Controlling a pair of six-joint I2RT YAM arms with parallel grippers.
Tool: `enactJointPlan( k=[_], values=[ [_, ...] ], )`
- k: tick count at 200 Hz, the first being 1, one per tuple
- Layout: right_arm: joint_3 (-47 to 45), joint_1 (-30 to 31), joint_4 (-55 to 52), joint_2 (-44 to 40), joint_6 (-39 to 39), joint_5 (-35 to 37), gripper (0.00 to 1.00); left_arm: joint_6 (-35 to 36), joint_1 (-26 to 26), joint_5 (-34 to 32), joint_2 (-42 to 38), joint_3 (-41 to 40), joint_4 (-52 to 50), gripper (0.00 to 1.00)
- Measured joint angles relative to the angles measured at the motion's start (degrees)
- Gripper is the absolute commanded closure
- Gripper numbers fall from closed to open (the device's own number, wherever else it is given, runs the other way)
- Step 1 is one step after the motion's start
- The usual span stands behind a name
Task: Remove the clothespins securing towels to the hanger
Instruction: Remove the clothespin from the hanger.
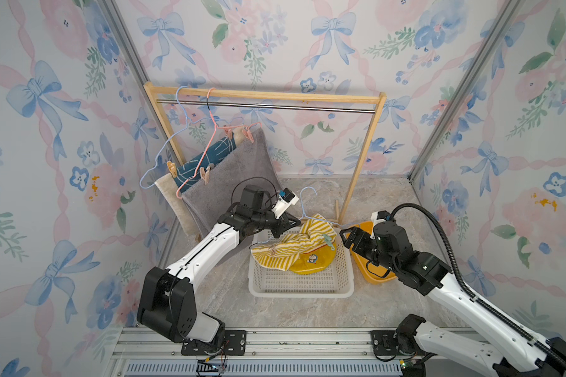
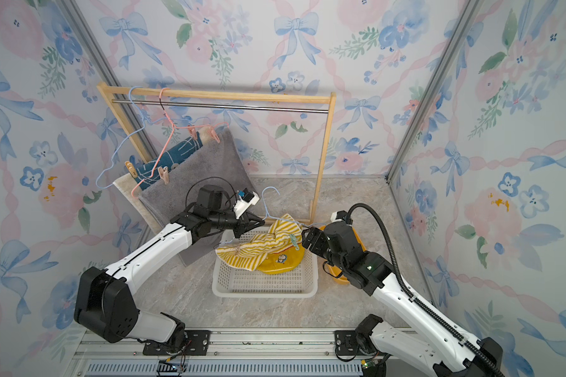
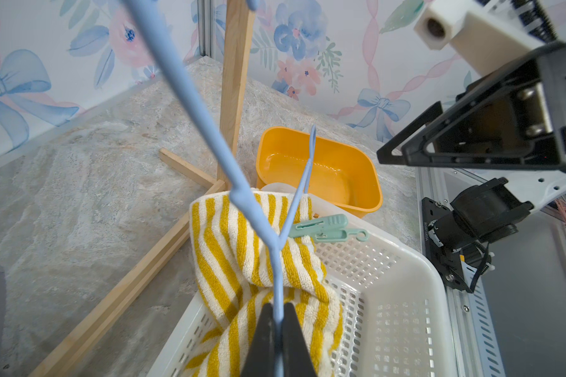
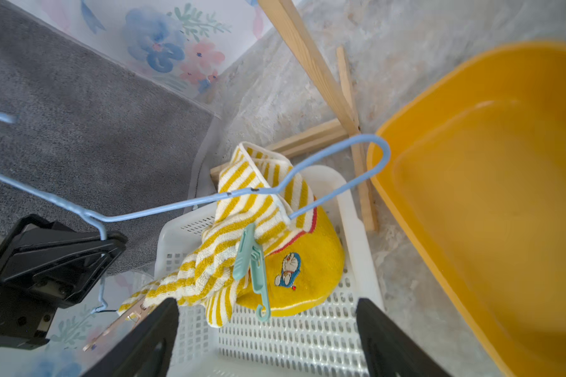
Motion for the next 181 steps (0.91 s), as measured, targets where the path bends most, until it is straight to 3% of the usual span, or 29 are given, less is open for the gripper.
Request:
enactJointPlan(
  k=[30, 64, 87, 181],
  values=[
    [-0.33, 0.42, 0.31, 5.6, 15.54, -4.7, 0.18, 0.0, -1.05, -1.11, -0.02, 0.0, 0.0, 1.0],
    [-0.33, 2.56, 1.53, 9.7, 25.75, -7.85, 0.28, -0.02, -1.66, -2.4, -0.02, 0.0, 0.02, 1.0],
    [-1.49, 3.43, 4.28, 9.66, 30.01, -8.39, 0.37, 0.0, -1.77, -2.86, 0.0, 0.0, 0.0, 1.0],
    [-7.5, 3.45, 14.64, 9.14, 39.15, -6.21, 0.32, 0.0, -1.81, -3.02, -0.02, 0.0, 0.02, 1.0]
  ],
)
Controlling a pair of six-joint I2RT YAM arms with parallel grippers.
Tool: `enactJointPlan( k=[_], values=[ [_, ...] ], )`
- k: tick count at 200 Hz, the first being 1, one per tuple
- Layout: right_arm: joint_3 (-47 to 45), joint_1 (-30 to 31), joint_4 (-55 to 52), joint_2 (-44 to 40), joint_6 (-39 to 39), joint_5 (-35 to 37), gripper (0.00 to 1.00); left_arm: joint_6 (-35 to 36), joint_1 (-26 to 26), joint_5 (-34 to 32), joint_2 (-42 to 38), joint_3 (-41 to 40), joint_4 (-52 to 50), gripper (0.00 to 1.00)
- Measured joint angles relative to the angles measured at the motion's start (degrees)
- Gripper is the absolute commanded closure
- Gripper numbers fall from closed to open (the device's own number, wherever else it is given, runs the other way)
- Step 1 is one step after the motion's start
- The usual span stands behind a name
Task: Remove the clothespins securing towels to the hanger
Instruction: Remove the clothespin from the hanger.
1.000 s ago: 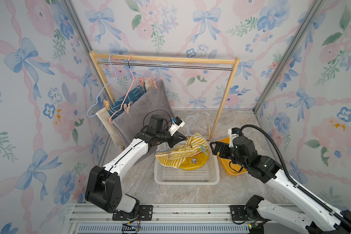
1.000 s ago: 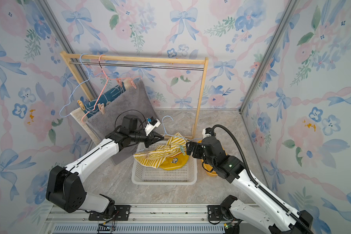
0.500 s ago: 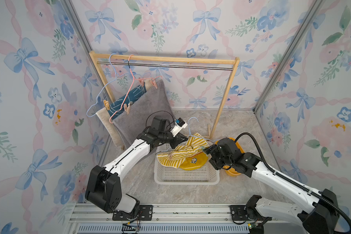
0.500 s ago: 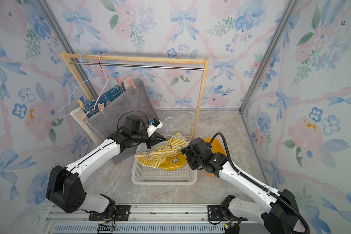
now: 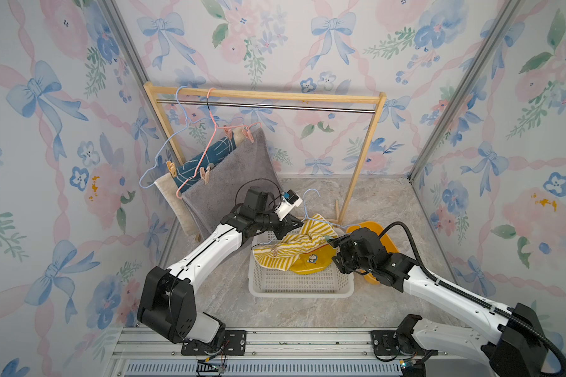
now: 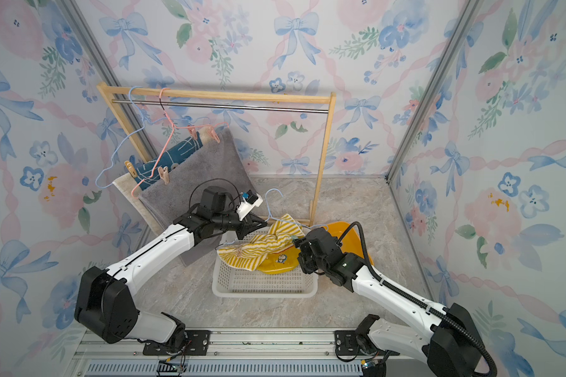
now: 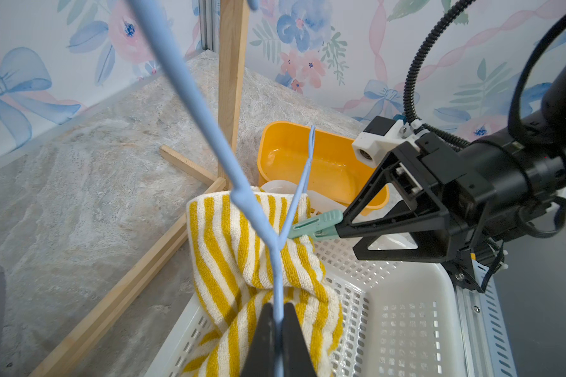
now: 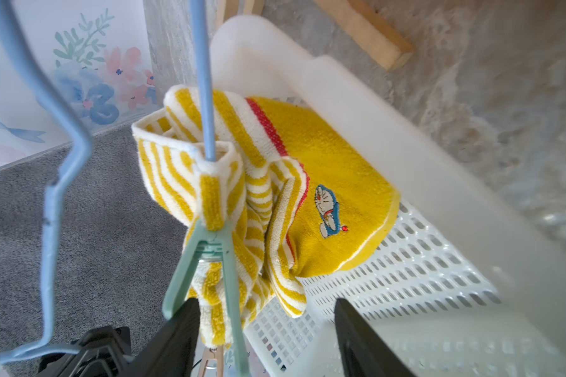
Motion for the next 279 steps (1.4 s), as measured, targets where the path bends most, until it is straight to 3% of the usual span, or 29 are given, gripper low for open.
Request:
enactJointPlan(
  k=[192, 222, 263, 279],
  values=[
    [4.28, -2.01, 1.46, 1.27, -2.03, 1.18, 0.34, 0.0, -0.37, -0.44, 0.0, 0.0, 0.0, 1.0],
    [3.98, -2.25, 2.05, 3.67, -2.05, 0.74, 0.38, 0.0, -0.61, -0.48, 0.0, 0.0, 0.0, 1.0],
    [3.98, -2.82, 2.75, 4.52, -2.38, 0.55, 0.58, 0.0, -0.74, -0.63, 0.0, 0.0, 0.0, 1.0],
    [3.96, -3.21, 2.73, 4.52, -2.84, 0.55, 0.61, 0.0, -0.74, -0.66, 0.0, 0.0, 0.0, 1.0]
  ],
)
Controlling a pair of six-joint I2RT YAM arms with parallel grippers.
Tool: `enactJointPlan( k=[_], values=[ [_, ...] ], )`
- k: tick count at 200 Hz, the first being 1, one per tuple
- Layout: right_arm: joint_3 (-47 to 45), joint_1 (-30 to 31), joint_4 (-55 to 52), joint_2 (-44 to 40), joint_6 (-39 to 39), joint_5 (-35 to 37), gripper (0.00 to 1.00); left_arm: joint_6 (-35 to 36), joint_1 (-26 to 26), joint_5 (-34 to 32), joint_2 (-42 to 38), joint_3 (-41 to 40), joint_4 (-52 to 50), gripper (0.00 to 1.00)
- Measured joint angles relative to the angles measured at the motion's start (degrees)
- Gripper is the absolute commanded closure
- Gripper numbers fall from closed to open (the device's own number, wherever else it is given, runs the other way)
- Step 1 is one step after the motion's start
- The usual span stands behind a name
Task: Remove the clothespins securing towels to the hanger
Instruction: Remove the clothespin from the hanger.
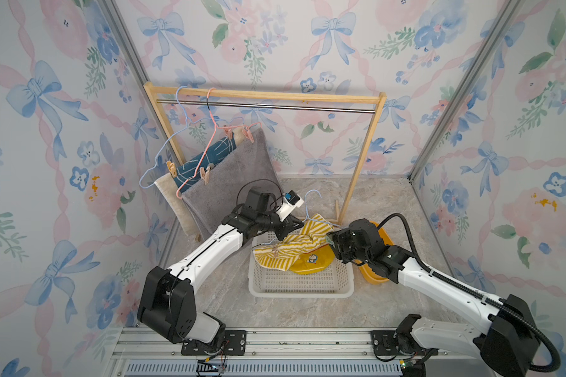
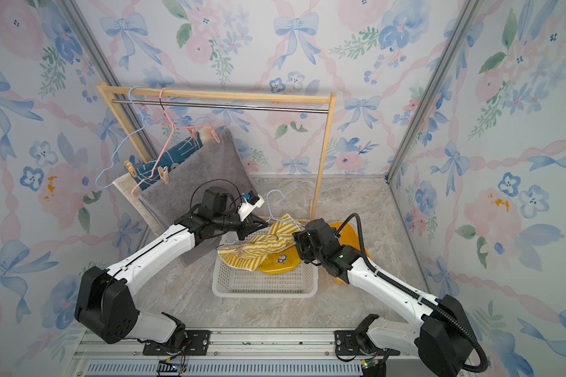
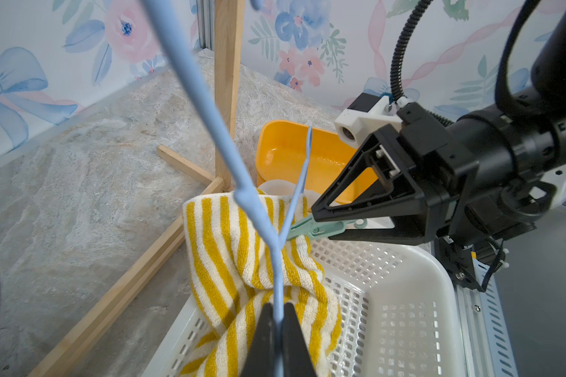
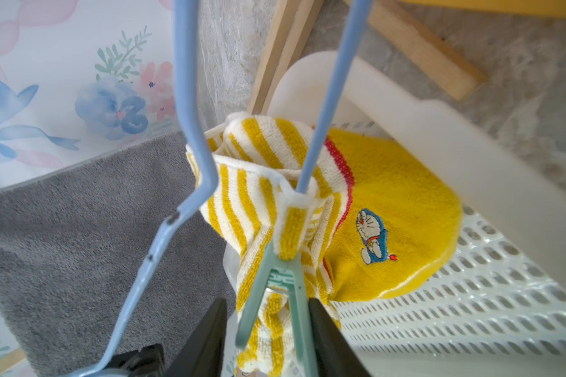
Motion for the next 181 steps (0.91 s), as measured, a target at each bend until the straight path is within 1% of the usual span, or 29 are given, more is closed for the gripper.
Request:
enactJointPlan(
  k=[32, 42, 54, 66, 82, 120, 151, 181],
  values=[
    [-0.09, -0.57, -0.02, 0.0, -0.02, -0.02, 0.63, 0.0, -0.02, 0.02, 0.0, 0.0, 0.0, 1.0],
    [-0.11, -0.61, -0.02, 0.07, -0.24, -0.02, 0.7, 0.0, -0.07, 0.02, 0.0, 0.0, 0.0, 1.0],
    [-0.09, -0.63, 0.0, 0.28, -0.5, -0.11, 0.72, 0.0, -0.11, 0.0, 0.0, 0.0, 0.0, 1.0],
    [-0.09, -0.68, 0.0, 0.63, -0.59, -0.24, 0.82, 0.0, -0.15, -0.02, 0.0, 0.0, 0.0, 1.0],
    [-0.09, -0.9, 0.02, 1.2, -1.01, -0.42, 0.9, 0.0, -0.24, -0.09, 0.0, 0.0, -0.02, 1.0],
    [-0.09, -0.94, 0.09, 2.25, -1.57, -0.66, 0.91, 0.02, -0.37, -0.37, 0.0, 0.0, -0.33, 1.0],
    [0.44, -0.87, -0.98, 2.19, -3.45, -0.22, 0.91, 0.0, -0.37, -0.79, 0.0, 0.0, -0.59, 1.0],
    [1.44, -0.81, -3.93, 0.2, -5.38, 1.18, 0.91, 0.0, -0.37, -0.94, 0.0, 0.0, -0.59, 1.0]
  ],
)
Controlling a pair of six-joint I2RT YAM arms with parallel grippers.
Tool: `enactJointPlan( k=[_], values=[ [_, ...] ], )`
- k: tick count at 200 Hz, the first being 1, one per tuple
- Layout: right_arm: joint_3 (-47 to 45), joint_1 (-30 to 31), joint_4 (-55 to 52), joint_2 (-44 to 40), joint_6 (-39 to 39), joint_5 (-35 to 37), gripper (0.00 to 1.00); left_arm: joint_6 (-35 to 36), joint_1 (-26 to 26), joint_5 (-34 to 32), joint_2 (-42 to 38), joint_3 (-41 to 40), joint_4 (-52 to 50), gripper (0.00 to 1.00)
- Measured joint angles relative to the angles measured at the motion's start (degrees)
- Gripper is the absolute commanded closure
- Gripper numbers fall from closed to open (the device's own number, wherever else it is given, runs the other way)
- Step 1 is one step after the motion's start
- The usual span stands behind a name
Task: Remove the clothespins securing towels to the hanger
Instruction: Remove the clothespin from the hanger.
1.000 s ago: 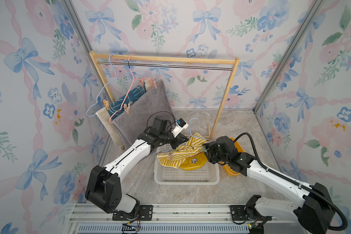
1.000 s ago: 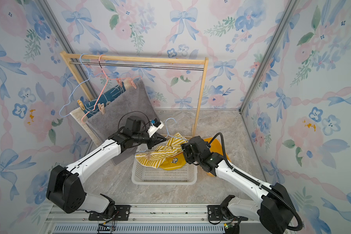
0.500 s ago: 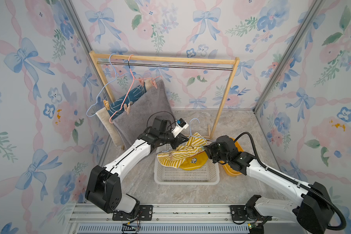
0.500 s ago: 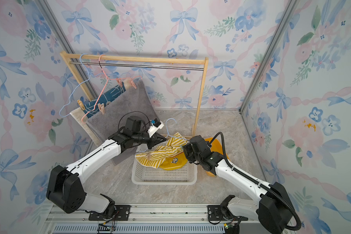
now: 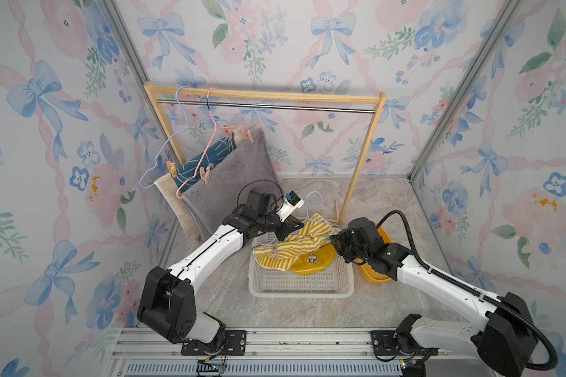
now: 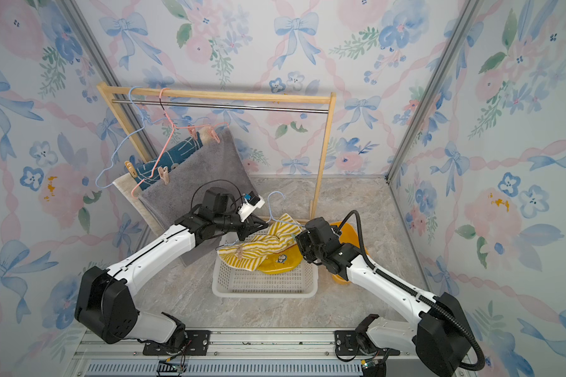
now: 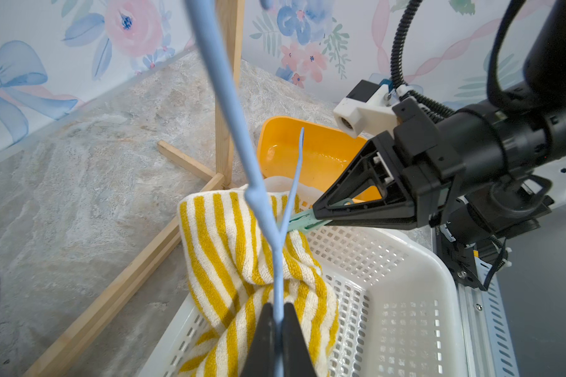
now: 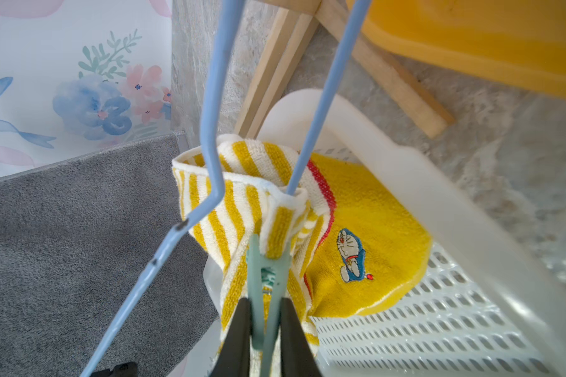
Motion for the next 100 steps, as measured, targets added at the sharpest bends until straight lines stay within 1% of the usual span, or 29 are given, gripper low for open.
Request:
enactJointPlan(
  k=[72, 86, 100],
  values=[
    [0.13, 0.22, -6.84, -9.38, -2.25, 1.14, 0.9, 0.0, 0.0, -0.9, 0.02, 0.0, 0.0, 1.0],
    [0.13, -0.57, -9.11, -12.7, -3.19, 1.01, 0.9, 0.0, 0.0, -1.01, 0.02, 0.0, 0.0, 1.0],
    [0.13, -2.73, -12.02, -16.35, -4.57, 0.83, 0.9, 0.0, 0.0, -1.03, 0.0, 0.0, 0.0, 1.0]
  ],
)
